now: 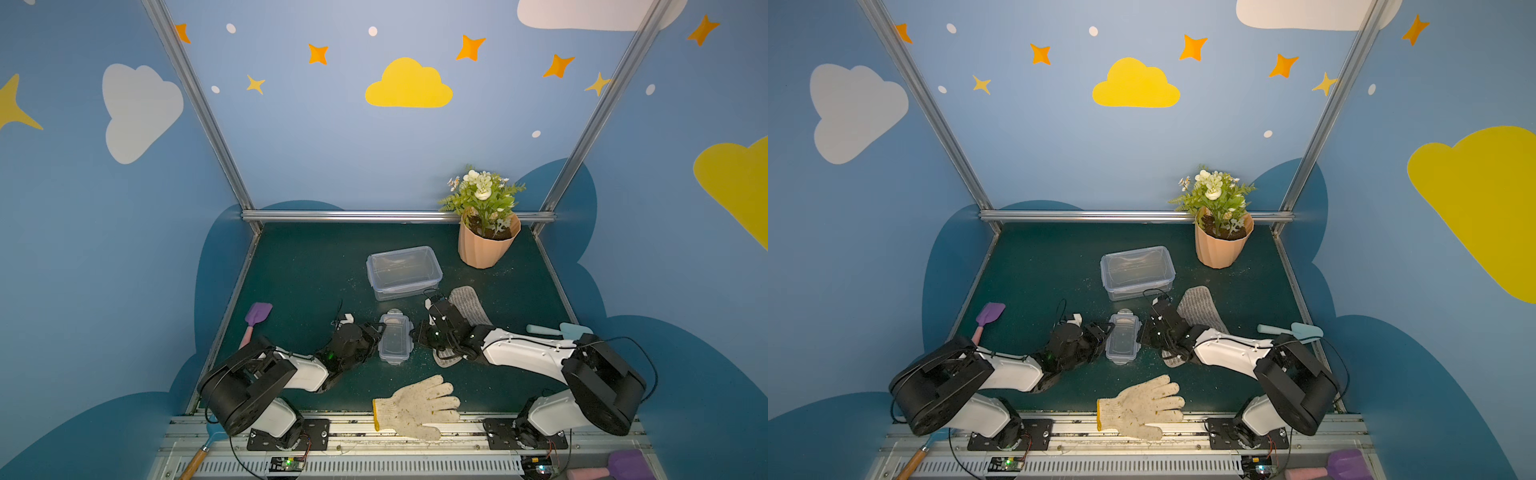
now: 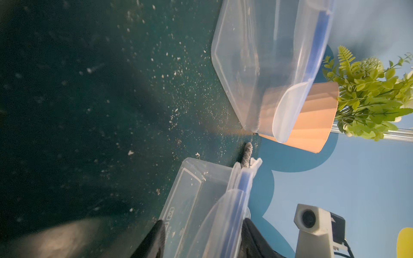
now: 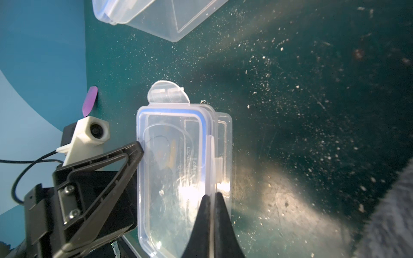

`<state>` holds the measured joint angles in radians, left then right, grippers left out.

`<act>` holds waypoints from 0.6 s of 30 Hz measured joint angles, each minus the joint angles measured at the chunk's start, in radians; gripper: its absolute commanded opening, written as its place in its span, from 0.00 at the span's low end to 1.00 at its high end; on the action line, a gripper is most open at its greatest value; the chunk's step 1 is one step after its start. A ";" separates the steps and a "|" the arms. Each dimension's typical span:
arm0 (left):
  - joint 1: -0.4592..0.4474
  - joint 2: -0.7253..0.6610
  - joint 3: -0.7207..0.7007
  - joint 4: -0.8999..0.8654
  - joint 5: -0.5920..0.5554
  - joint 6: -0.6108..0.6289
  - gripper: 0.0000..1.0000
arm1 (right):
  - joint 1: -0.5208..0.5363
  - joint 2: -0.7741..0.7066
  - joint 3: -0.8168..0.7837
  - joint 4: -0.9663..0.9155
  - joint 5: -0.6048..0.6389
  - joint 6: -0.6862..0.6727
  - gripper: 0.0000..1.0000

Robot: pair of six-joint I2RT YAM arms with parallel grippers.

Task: Wipe the insides of the lunch boxes
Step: Open the fastener of the lunch box.

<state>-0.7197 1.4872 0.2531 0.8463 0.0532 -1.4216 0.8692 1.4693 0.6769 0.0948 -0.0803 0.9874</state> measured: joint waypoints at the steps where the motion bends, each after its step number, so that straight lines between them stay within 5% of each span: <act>1: -0.005 0.002 0.000 0.000 -0.005 -0.001 0.49 | 0.002 0.000 0.005 -0.006 0.003 0.000 0.00; 18: -0.014 0.124 0.013 0.170 -0.045 -0.019 0.32 | 0.005 -0.011 0.011 -0.026 0.067 0.008 0.00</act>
<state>-0.7341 1.6115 0.2657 1.0161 0.0078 -1.4406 0.8742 1.4586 0.6884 0.0692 -0.0135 0.9958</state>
